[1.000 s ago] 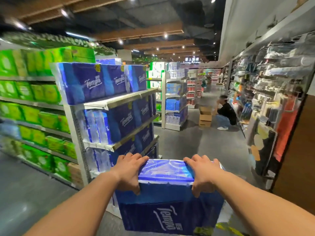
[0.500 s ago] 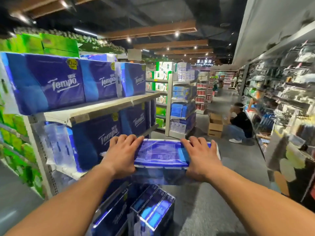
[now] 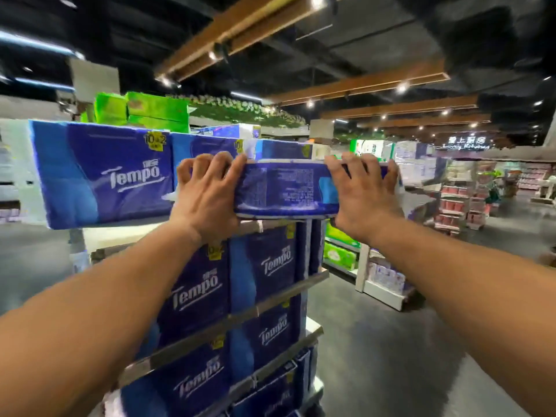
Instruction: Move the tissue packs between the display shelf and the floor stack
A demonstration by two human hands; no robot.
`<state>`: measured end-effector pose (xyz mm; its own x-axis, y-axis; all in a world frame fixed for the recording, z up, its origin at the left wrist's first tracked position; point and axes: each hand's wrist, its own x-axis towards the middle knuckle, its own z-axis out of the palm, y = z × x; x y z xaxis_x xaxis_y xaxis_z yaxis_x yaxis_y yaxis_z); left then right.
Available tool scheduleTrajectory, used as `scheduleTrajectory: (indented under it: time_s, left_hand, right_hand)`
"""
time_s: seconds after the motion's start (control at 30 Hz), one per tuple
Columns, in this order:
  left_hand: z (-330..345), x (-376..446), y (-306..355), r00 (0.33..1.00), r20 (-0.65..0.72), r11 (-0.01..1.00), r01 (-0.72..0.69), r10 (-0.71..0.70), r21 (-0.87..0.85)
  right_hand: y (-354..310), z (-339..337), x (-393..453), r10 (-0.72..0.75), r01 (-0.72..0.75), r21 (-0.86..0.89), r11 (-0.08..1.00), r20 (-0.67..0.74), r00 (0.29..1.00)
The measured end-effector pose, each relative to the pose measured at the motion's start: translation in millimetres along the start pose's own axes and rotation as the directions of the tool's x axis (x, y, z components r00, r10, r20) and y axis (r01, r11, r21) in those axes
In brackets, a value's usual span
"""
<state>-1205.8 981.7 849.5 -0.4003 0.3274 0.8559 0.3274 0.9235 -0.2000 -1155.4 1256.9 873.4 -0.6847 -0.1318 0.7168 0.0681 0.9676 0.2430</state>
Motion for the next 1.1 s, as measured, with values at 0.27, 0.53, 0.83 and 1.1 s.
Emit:
scheduleTrajectory:
  time_s: [0.27,0.53,0.83,1.1]
  left_hand:
    - [70,80,-48,0.992,0.014,0.969,0.121,-0.127,0.217]
    - [158,133,-89,0.966,0.148,0.942,0.162,-0.212,0.292]
    - [225,164,-138,0.903,0.231,0.861,0.229,-0.362,0.454]
    - [260,240,-171,0.799,0.383,0.823,0.228,-0.463,0.52]
  right_hand:
    - [0,88,148,-0.161,0.172,0.134,0.976,-0.091,0.983]
    - [-19,193,259,-0.254,0.233,0.267,0.935,0.048,0.966]
    - [-65,279,364,-0.405,0.351,0.381,0.856,0.071,0.911]
    - [-73,304,463,-0.486,0.378,0.432,0.819,0.172,0.857]
